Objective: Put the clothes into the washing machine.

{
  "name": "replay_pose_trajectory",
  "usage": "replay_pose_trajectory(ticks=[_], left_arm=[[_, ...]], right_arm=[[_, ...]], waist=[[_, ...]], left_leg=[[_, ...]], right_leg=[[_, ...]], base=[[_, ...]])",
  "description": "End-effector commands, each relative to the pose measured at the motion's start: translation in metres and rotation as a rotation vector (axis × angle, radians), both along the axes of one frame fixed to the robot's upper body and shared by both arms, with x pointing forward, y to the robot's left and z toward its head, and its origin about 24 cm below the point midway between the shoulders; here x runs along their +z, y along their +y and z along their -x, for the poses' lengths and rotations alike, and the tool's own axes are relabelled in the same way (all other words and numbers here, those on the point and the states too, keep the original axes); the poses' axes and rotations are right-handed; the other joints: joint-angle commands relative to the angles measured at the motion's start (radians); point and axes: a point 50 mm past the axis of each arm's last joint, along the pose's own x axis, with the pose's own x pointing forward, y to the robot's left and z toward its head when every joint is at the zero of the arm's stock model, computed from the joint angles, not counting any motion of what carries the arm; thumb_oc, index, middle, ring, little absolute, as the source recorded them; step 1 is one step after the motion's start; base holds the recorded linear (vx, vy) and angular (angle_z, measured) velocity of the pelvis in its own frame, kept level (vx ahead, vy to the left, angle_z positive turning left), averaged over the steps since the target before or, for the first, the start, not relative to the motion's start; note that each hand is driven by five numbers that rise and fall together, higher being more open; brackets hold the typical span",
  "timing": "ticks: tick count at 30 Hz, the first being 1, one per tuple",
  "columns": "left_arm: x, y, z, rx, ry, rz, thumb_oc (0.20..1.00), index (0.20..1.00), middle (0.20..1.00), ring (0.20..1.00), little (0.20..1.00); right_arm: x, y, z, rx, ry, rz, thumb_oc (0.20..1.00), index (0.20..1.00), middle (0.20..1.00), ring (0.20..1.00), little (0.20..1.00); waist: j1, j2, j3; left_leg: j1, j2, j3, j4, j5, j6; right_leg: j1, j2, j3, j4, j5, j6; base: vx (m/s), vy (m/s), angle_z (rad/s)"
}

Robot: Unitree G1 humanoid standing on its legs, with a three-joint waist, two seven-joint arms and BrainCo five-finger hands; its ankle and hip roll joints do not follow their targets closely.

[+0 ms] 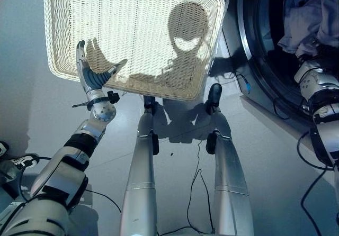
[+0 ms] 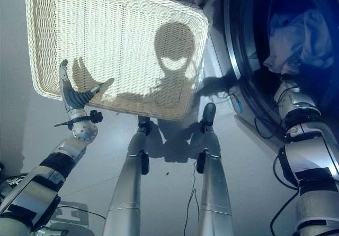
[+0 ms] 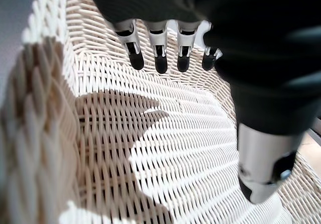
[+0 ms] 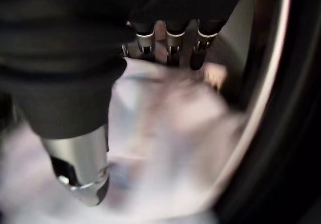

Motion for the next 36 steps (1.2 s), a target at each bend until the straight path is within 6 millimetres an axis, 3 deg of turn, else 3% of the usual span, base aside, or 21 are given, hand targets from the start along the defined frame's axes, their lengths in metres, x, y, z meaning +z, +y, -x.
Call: replay_pose_trajectory(ticks=[1,6,11,17,24,36], left_arm=[[0.015,0.010,0.000,0.021,-0.055,0.030,1.000,1.000,1.000,1.000,1.000],[0.015,0.009,0.001,0.014,-0.061,0.035,1.000,1.000,1.000,1.000,1.000],[0.017,0.004,-0.001,0.008,-0.071,0.044,1.000,1.000,1.000,1.000,1.000],[0.020,0.000,-0.002,0.006,-0.081,0.046,1.000,1.000,1.000,1.000,1.000],[0.017,-0.005,-0.001,0.005,-0.088,0.042,1.000,1.000,1.000,1.000,1.000],[0.007,-0.014,-0.001,-0.016,-0.070,0.049,1.000,1.000,1.000,1.000,1.000]], right_arm=[[0.065,-0.057,0.056,-0.335,0.080,0.283,1.000,1.000,1.000,1.000,1.000],[0.097,-0.032,0.054,-0.471,0.004,0.582,1.000,1.000,1.000,1.000,1.000],[0.114,0.003,0.044,-0.459,-0.075,0.863,1.000,1.000,1.000,1.000,1.000],[0.113,0.029,0.035,-0.385,-0.126,1.059,1.000,1.000,1.000,1.000,1.000],[0.078,0.063,0.019,-0.129,-0.164,1.185,1.000,1.000,1.000,1.000,1.000],[0.027,0.087,0.010,0.112,-0.139,1.229,1.000,1.000,1.000,1.000,1.000]], waist=[[0.007,0.011,-0.011],[0.006,0.020,-0.011],[-0.003,0.025,-0.011],[-0.015,0.026,-0.011],[-0.032,0.021,-0.011],[-0.052,0.012,-0.011]], left_leg=[[0.009,-0.081,-0.016,0.044,-0.069,0.063],[0.009,-0.082,-0.014,0.034,-0.072,0.069],[0.000,-0.084,-0.010,0.037,-0.076,0.070],[-0.007,-0.086,-0.007,0.040,-0.079,0.069],[-0.015,-0.086,0.002,0.047,-0.082,0.067],[0.006,-0.084,0.020,0.044,-0.084,0.069]], right_leg=[[0.037,0.071,-0.100,0.041,-0.034,0.029],[0.034,0.071,-0.100,0.041,-0.043,0.034],[0.023,0.068,-0.094,0.044,-0.052,0.036],[0.011,0.068,-0.088,0.050,-0.058,0.037],[0.001,0.068,-0.083,0.055,-0.064,0.038],[0.013,0.076,-0.068,0.052,-0.057,0.042]], base=[[0.00,0.000,0.00],[0.00,0.000,0.00],[0.00,0.000,0.00],[0.00,0.000,0.00],[0.00,0.000,0.00],[-0.01,0.008,0.00]])
